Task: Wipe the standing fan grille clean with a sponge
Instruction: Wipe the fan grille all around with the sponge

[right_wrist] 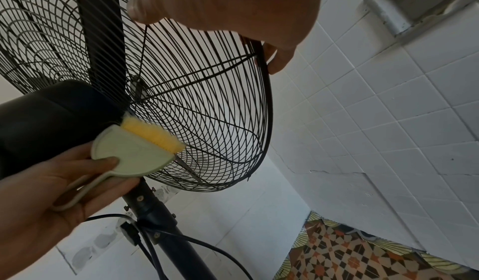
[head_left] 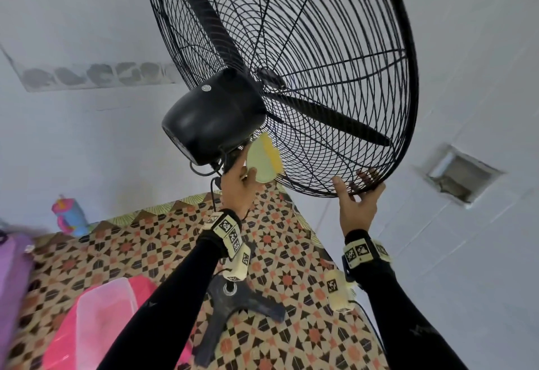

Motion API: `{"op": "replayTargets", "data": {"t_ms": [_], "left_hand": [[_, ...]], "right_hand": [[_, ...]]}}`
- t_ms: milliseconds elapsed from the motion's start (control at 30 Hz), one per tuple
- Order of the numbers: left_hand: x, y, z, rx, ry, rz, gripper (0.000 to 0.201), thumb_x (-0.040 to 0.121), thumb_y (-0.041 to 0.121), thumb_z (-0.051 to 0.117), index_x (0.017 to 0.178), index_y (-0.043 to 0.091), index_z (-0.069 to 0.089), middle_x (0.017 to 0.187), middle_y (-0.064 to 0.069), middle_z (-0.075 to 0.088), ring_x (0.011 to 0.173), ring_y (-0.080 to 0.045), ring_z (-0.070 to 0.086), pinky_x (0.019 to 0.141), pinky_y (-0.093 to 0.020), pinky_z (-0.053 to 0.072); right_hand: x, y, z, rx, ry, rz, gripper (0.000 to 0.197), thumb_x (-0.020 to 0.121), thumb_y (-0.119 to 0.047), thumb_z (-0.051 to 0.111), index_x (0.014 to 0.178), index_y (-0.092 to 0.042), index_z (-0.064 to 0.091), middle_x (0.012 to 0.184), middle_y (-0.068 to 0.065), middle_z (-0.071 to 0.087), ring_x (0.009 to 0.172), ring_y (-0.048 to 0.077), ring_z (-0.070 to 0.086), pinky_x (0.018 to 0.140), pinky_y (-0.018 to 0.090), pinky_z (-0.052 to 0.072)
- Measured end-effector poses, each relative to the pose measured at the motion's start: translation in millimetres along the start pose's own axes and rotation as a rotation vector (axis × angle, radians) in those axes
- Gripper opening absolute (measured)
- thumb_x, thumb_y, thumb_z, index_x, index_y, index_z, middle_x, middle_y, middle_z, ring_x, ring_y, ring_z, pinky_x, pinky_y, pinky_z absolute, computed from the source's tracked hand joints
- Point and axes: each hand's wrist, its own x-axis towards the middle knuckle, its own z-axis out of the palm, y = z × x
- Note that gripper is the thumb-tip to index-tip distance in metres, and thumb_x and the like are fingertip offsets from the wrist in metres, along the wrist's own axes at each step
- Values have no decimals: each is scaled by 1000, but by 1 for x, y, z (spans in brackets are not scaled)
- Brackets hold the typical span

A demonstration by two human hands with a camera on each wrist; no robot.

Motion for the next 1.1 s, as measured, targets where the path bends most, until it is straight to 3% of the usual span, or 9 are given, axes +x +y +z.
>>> {"op": "replayTargets", "data": {"t_ms": [133, 233, 400, 567, 633, 767, 867, 967, 1100], "left_hand": [[-4, 0, 9, 174, -152, -74, 63, 105, 8, 54, 158, 37, 38, 124, -13, 70, 90, -18, 70, 74, -27, 62], [-6, 1, 4, 99, -103, -90, 60, 104, 8, 55, 158, 33, 42, 116, -17, 73, 84, -23, 76, 71, -35, 65], [-16, -1, 13, -90, 60, -73, 60, 106, 13, 55, 159, 35, 38, 109, 11, 68, 83, -16, 78, 65, -34, 65], [-36, -21, 35, 189, -275, -96, 63, 105, 7, 48, 161, 31, 34, 93, 3, 59, 76, -21, 72, 68, -44, 66], [-37, -23, 34, 210, -211, -96, 60, 106, 12, 49, 161, 31, 34, 93, 2, 62, 75, -12, 69, 73, -37, 65], [-33, -12, 35, 103, 153, -61, 54, 108, 23, 52, 160, 29, 37, 121, -5, 71, 91, -25, 77, 74, -39, 66], [-29, -13, 39, 136, 40, -70, 56, 107, 21, 52, 160, 24, 37, 120, -16, 73, 97, -31, 75, 85, -41, 62], [-33, -27, 33, 267, -206, -44, 59, 104, 26, 50, 160, 37, 33, 94, -4, 67, 67, -29, 72, 67, -50, 64], [-24, -18, 23, 186, 3, -44, 57, 106, 20, 51, 159, 32, 35, 113, -7, 73, 73, -22, 75, 67, -43, 65]], "right_hand": [[-2, 2, -2, -8, 7, 5, 96, 59, -75, 82, 133, -29, 42, 126, -7, 61, 117, 20, 61, 100, 50, 54], [-2, 0, -2, -15, 3, 6, 97, 59, -75, 82, 133, -28, 41, 126, -6, 61, 117, 20, 61, 99, 50, 55], [-2, 3, 0, -6, 12, 5, 99, 59, -74, 83, 136, -28, 40, 126, -9, 60, 119, 18, 59, 99, 49, 55], [-5, 4, 1, 12, 37, -4, 104, 58, -76, 81, 139, -27, 40, 128, -4, 62, 118, 16, 61, 100, 43, 55], [-2, 5, 1, 12, 31, -17, 103, 59, -74, 82, 139, -26, 40, 129, -4, 62, 119, 15, 61, 99, 44, 56], [0, 7, 1, 2, 24, -23, 96, 60, -75, 81, 135, -32, 40, 128, -5, 62, 119, 14, 60, 100, 44, 55], [-3, 8, 3, -3, 43, -11, 95, 57, -80, 79, 132, -45, 32, 128, -3, 61, 118, 16, 61, 102, 39, 54], [-2, 7, 4, -7, 43, -17, 94, 58, -78, 80, 132, -42, 34, 127, -3, 61, 116, 10, 61, 101, 41, 55], [-1, 7, 4, -6, 33, -15, 97, 60, -75, 81, 135, -33, 38, 127, -4, 61, 115, 1, 58, 101, 40, 55]]}}
